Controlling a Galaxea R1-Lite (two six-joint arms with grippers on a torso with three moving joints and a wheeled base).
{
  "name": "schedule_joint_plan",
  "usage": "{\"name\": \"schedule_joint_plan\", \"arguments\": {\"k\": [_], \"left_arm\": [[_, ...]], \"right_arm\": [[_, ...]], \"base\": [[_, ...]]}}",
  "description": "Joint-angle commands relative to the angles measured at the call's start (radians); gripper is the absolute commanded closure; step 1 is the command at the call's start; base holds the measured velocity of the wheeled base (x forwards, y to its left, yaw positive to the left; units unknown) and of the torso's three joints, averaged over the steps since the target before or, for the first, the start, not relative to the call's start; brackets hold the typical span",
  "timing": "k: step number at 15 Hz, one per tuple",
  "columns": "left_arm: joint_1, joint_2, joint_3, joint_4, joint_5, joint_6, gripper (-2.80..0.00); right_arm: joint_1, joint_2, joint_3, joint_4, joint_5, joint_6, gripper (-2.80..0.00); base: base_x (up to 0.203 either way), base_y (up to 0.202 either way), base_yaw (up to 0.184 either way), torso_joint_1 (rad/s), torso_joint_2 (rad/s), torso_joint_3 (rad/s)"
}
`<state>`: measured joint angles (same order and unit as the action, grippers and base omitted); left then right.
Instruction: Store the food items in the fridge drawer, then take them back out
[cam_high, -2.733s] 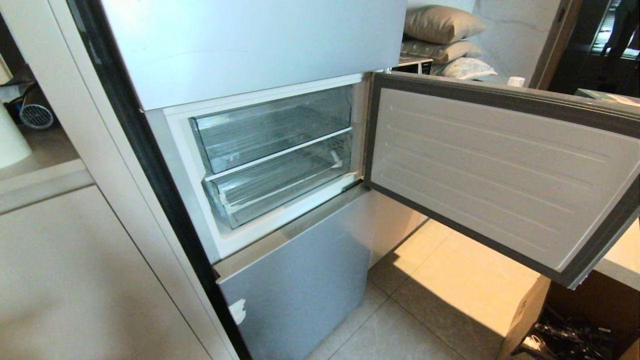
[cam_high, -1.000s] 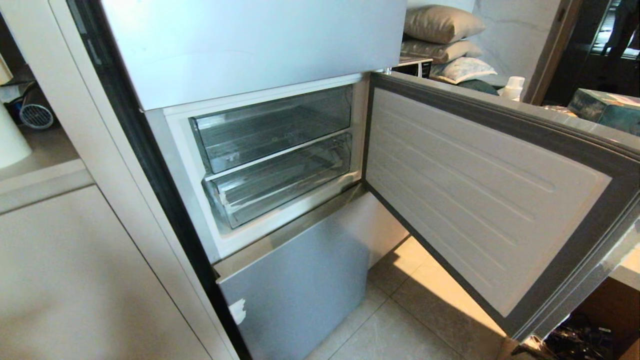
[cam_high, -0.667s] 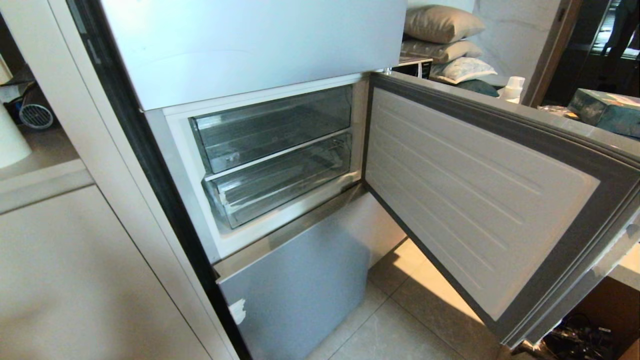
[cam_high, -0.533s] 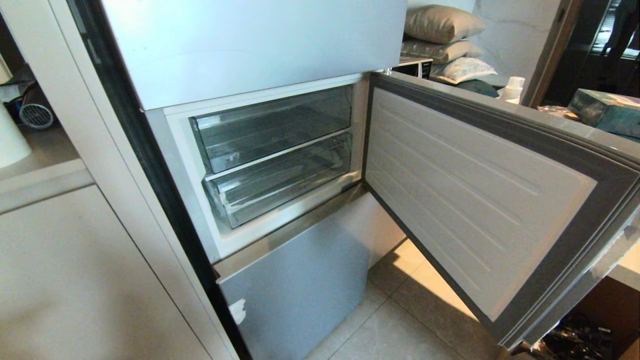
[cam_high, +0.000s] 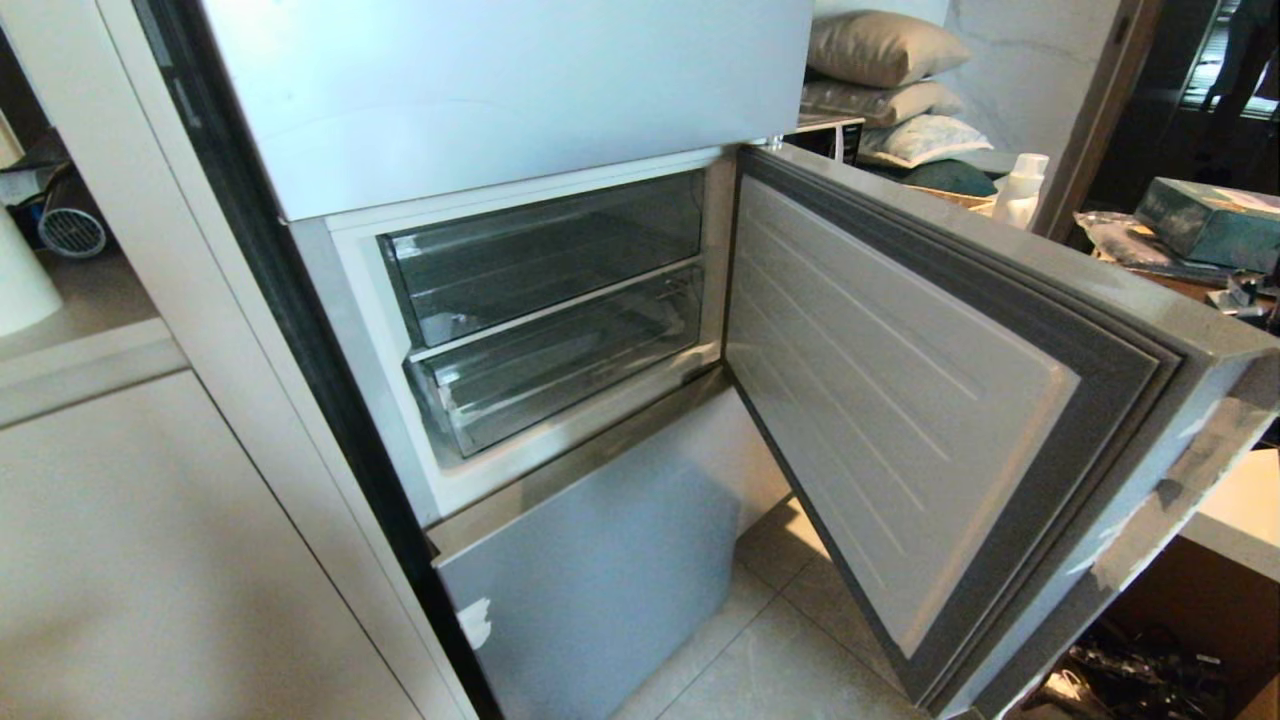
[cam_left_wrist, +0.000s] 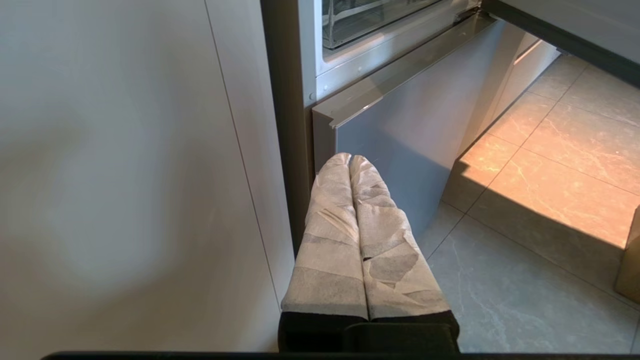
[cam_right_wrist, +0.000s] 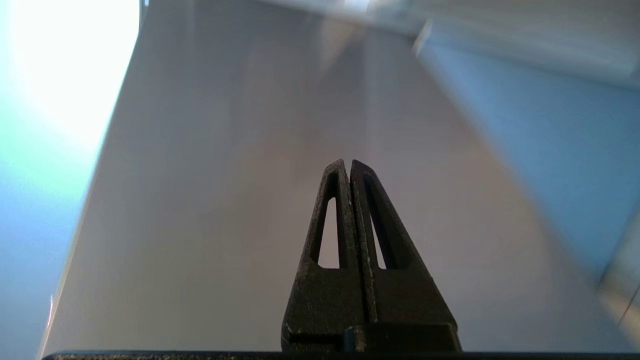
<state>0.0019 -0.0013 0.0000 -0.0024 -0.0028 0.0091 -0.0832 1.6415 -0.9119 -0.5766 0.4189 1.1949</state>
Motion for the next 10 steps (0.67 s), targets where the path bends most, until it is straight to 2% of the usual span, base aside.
{"name": "schedule_joint_plan", "arguments": {"k": [1, 4, 7, 10], "left_arm": [[0.000, 0.000, 0.002, -0.001, 0.000, 0.000, 0.00], [0.001, 0.000, 0.002, -0.001, 0.001, 0.000, 0.00], [0.000, 0.000, 0.002, -0.001, 0.001, 0.000, 0.00], [0.001, 0.000, 0.002, -0.001, 0.000, 0.000, 0.00]], "right_arm": [[0.141, -0.011, -0.004, -0.004, -0.032, 0.008, 0.00], [0.370, 0.064, -0.076, 0.008, -0.197, -0.026, 0.00], [0.591, 0.198, -0.221, 0.037, -0.377, -0.145, 0.00], [0.716, 0.358, -0.390, 0.050, -0.459, -0.265, 0.00]], "base": [[0.000, 0.000, 0.000, 0.000, 0.00, 0.000], [0.000, 0.000, 0.000, 0.000, 0.00, 0.000], [0.000, 0.000, 0.000, 0.000, 0.00, 0.000], [0.000, 0.000, 0.000, 0.000, 0.00, 0.000]]}}
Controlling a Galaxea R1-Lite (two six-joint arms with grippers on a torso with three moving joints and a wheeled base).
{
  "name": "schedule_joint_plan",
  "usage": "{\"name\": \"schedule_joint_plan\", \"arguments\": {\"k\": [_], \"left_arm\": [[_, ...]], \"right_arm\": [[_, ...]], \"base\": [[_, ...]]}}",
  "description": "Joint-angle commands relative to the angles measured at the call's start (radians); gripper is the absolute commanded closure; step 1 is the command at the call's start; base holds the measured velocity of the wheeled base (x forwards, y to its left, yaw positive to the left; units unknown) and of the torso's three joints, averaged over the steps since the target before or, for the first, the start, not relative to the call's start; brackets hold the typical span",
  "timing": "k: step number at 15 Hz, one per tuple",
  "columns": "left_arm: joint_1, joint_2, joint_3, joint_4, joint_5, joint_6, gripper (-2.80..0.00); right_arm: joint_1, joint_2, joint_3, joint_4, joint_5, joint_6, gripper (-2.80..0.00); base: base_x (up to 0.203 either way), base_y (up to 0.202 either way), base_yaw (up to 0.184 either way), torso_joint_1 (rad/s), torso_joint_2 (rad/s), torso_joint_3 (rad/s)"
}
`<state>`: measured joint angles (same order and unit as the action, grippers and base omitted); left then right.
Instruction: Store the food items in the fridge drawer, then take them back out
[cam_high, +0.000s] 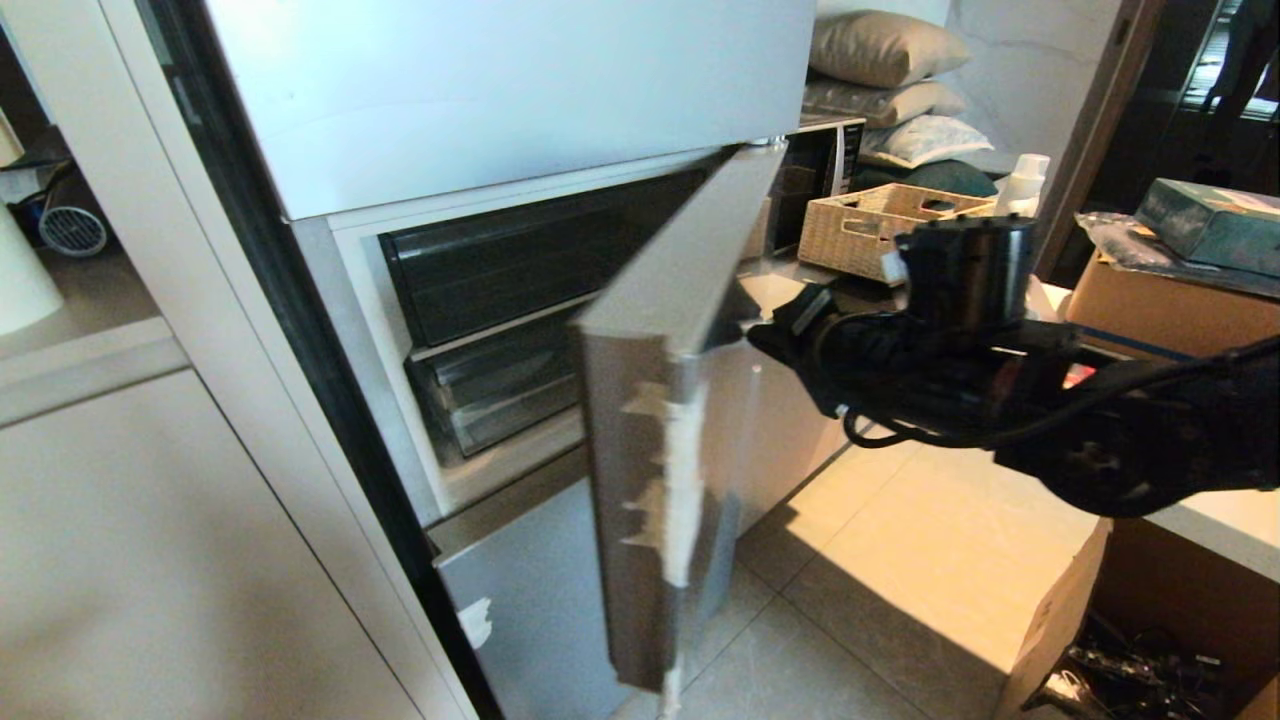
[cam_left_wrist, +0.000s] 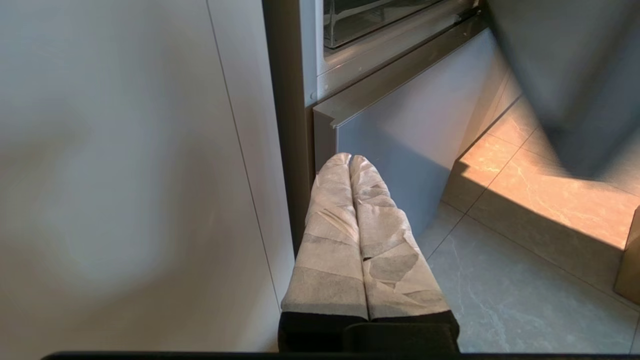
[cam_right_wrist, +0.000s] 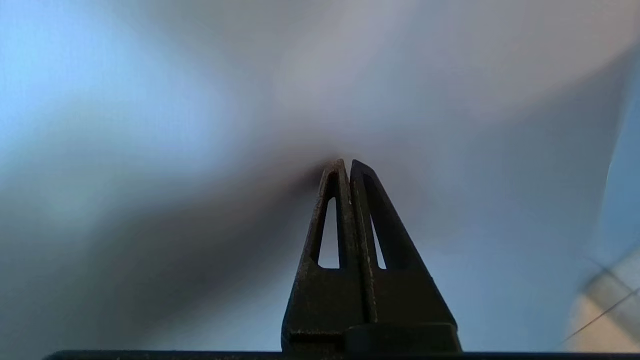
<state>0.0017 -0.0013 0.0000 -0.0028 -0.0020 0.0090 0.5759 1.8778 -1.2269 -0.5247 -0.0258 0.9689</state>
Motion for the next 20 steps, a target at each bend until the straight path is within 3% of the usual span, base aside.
{"name": "schedule_joint_plan", "arguments": {"k": [1, 3, 4, 9, 11, 16, 18, 20], "left_arm": [[0.001, 0.000, 0.002, 0.000, 0.000, 0.000, 0.00], [0.000, 0.000, 0.002, 0.000, 0.000, 0.000, 0.00], [0.001, 0.000, 0.002, 0.000, 0.000, 0.000, 0.00], [0.001, 0.000, 0.002, 0.000, 0.000, 0.000, 0.00], [0.000, 0.000, 0.002, 0.000, -0.001, 0.000, 0.00], [0.001, 0.000, 0.002, 0.000, -0.001, 0.000, 0.00], [0.001, 0.000, 0.002, 0.000, -0.001, 0.000, 0.00], [0.001, 0.000, 0.002, 0.000, 0.000, 0.000, 0.00]], "right_arm": [[0.080, 0.159, -0.113, -0.005, -0.019, -0.125, 0.00], [0.107, 0.198, -0.153, -0.035, 0.022, -0.355, 0.00], [0.114, 0.205, -0.161, -0.101, 0.079, -0.419, 0.00], [0.116, 0.229, -0.169, -0.283, 0.118, -0.424, 0.00], [0.116, 0.292, -0.241, -0.333, 0.127, -0.427, 0.00], [0.112, 0.465, -0.519, -0.347, 0.122, -0.433, 0.00], [0.110, 0.497, -0.575, -0.344, 0.104, -0.434, 0.00], [0.110, 0.465, -0.550, -0.344, 0.054, -0.438, 0.00]], "base": [[0.000, 0.000, 0.000, 0.000, 0.00, 0.000], [0.000, 0.000, 0.000, 0.000, 0.00, 0.000], [0.000, 0.000, 0.000, 0.000, 0.00, 0.000], [0.000, 0.000, 0.000, 0.000, 0.00, 0.000], [0.000, 0.000, 0.000, 0.000, 0.00, 0.000], [0.000, 0.000, 0.000, 0.000, 0.00, 0.000], [0.000, 0.000, 0.000, 0.000, 0.00, 0.000], [0.000, 0.000, 0.000, 0.000, 0.00, 0.000]]}}
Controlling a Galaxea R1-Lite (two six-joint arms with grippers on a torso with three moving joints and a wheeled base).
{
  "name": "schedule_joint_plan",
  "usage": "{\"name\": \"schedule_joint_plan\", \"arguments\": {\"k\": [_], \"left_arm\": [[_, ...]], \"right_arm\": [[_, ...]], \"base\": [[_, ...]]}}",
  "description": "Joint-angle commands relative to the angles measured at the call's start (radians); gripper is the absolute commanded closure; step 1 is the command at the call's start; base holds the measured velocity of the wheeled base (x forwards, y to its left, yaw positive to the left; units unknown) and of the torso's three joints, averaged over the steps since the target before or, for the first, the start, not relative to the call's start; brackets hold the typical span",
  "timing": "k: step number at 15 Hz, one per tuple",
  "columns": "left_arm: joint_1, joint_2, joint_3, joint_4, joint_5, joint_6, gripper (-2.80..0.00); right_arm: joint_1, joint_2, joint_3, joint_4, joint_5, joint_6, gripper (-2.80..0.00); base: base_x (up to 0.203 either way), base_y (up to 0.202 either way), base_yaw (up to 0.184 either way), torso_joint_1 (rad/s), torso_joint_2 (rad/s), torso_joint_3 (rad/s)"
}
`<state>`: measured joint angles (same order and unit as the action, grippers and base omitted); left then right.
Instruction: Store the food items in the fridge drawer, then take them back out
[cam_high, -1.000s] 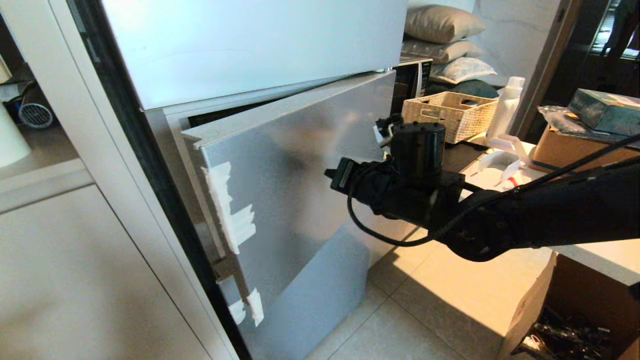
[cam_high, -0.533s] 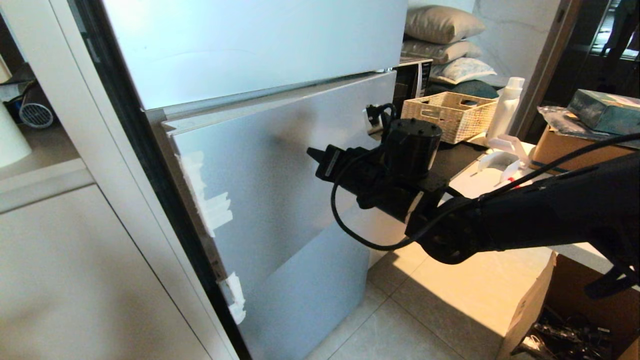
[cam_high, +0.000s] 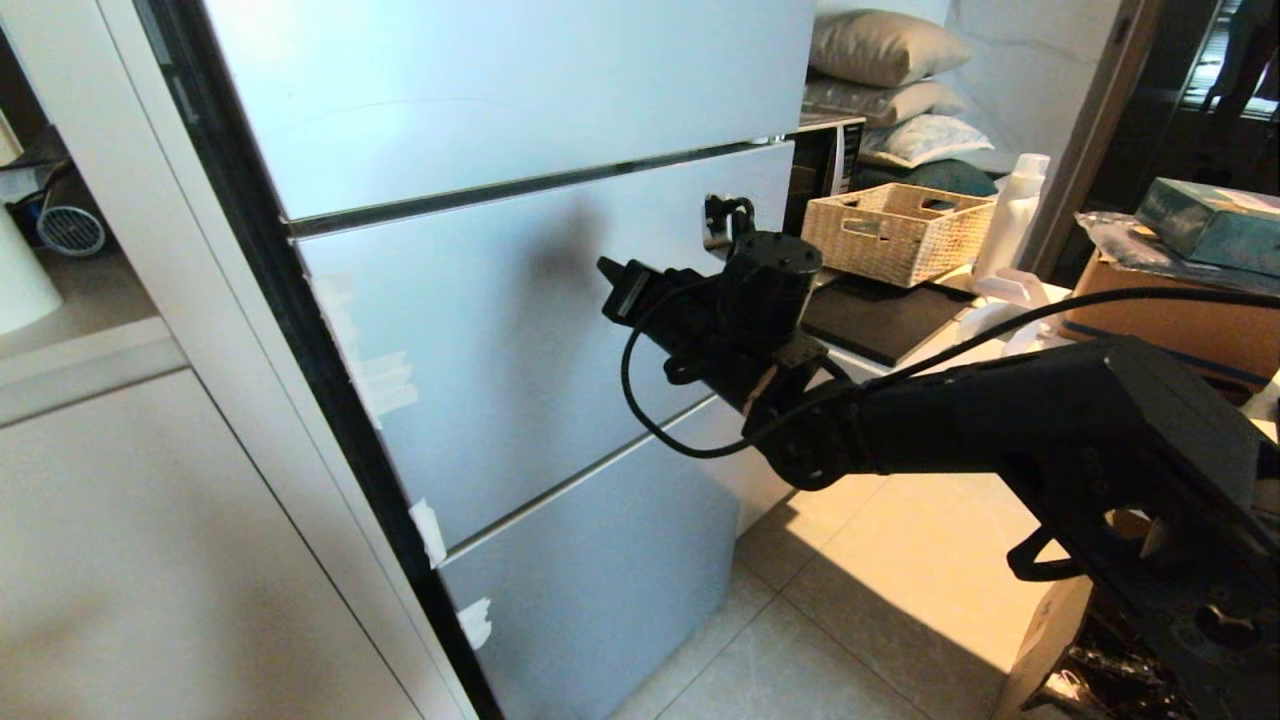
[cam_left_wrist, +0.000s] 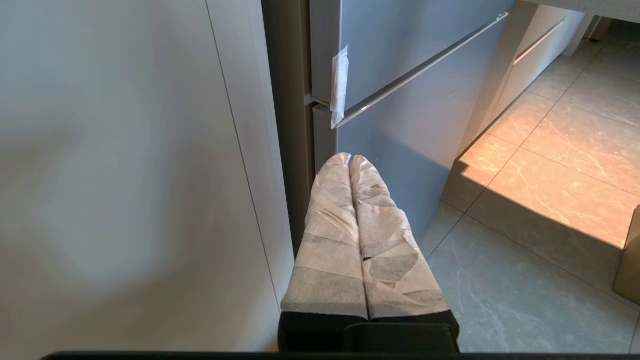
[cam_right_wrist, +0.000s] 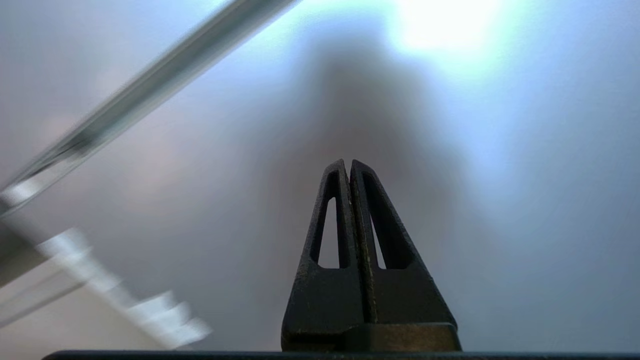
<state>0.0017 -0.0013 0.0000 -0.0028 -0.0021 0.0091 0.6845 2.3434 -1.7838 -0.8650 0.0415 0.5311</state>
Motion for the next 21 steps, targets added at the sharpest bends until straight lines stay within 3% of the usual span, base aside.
{"name": "schedule_joint_plan", "arguments": {"k": [1, 5, 8, 12, 16, 18, 21], "left_arm": [[0.001, -0.002, 0.002, 0.000, -0.001, 0.000, 0.00], [0.000, 0.000, 0.002, 0.000, 0.001, 0.000, 0.00], [0.000, 0.000, 0.002, 0.000, 0.000, 0.000, 0.00], [0.001, 0.000, 0.002, 0.000, 0.000, 0.000, 0.00], [0.001, 0.000, 0.002, 0.000, 0.001, 0.000, 0.00], [0.000, 0.000, 0.002, 0.000, 0.001, 0.000, 0.00], [0.001, 0.000, 0.002, -0.002, 0.001, -0.005, 0.00]], "right_arm": [[0.001, -0.041, 0.054, -0.003, -0.020, -0.003, 0.00], [0.000, -0.488, 0.401, 0.068, -0.020, -0.067, 0.00], [-0.084, -0.936, 0.719, 0.222, -0.047, -0.177, 0.00], [-0.323, -1.546, 1.178, 0.482, -0.065, -0.334, 0.00], [-0.604, -1.992, 1.642, 0.613, -0.079, -0.515, 0.00], [-0.664, -2.158, 1.769, 0.708, -0.077, -0.587, 0.00], [-0.684, -2.351, 1.780, 0.817, -0.034, -0.613, 0.00]], "base": [[0.000, 0.000, 0.000, 0.000, 0.00, 0.000], [0.000, 0.000, 0.000, 0.000, 0.00, 0.000], [0.000, 0.000, 0.000, 0.000, 0.00, 0.000], [0.000, 0.000, 0.000, 0.000, 0.00, 0.000], [0.000, 0.000, 0.000, 0.000, 0.00, 0.000], [0.000, 0.000, 0.000, 0.000, 0.00, 0.000], [0.000, 0.000, 0.000, 0.000, 0.00, 0.000]]}}
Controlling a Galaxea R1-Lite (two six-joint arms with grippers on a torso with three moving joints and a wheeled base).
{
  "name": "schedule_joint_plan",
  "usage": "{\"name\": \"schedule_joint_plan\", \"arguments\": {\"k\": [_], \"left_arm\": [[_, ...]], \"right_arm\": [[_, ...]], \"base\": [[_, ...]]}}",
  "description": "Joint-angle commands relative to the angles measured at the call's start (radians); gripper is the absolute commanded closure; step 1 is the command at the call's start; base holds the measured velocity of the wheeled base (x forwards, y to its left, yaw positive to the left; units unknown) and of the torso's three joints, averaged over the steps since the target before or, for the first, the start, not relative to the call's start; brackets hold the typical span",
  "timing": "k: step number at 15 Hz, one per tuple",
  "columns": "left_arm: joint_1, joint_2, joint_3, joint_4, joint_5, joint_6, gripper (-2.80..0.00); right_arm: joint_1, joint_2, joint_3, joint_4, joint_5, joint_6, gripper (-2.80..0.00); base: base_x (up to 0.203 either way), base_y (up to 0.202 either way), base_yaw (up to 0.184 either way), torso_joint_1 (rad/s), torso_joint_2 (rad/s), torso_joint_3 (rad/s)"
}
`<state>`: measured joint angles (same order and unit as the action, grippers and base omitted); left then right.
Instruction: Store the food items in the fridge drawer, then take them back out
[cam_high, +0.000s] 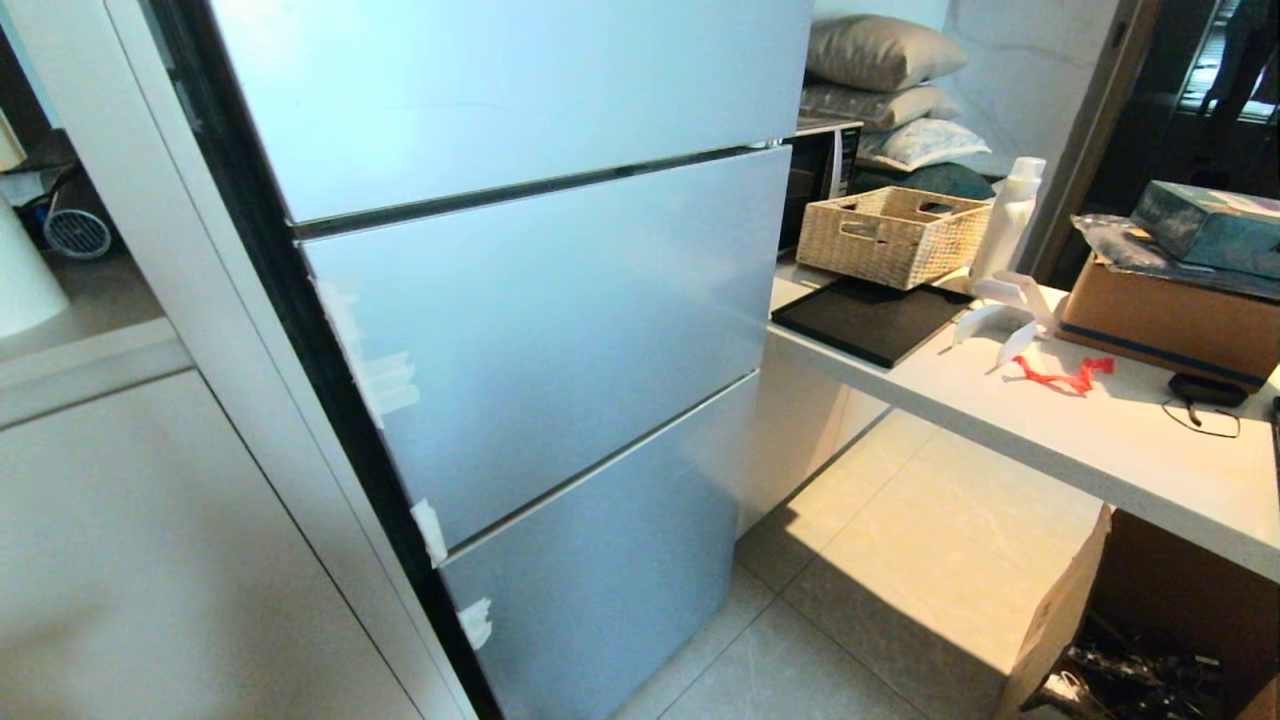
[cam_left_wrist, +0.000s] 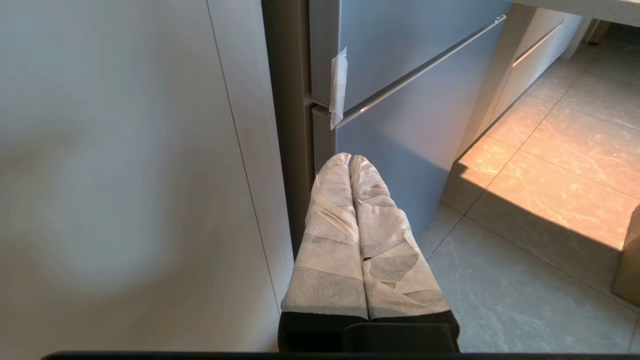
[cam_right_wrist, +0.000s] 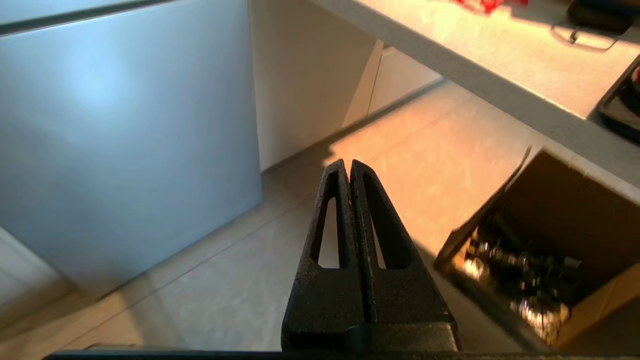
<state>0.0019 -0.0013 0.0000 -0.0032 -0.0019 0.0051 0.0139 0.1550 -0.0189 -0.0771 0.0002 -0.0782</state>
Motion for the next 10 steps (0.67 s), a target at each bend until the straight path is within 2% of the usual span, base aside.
{"name": "schedule_joint_plan", "arguments": {"k": [1, 10], "left_arm": [[0.001, 0.000, 0.002, -0.001, -0.001, -0.002, 0.00], [0.001, 0.000, 0.002, -0.001, -0.001, -0.002, 0.00]], "right_arm": [[-0.019, -0.164, 0.017, 0.065, 0.013, 0.001, 0.00], [-0.023, -0.155, 0.020, 0.085, 0.024, -0.005, 0.00]], "base": [[0.000, 0.000, 0.000, 0.000, 0.00, 0.000], [0.000, 0.000, 0.000, 0.000, 0.00, 0.000]]}}
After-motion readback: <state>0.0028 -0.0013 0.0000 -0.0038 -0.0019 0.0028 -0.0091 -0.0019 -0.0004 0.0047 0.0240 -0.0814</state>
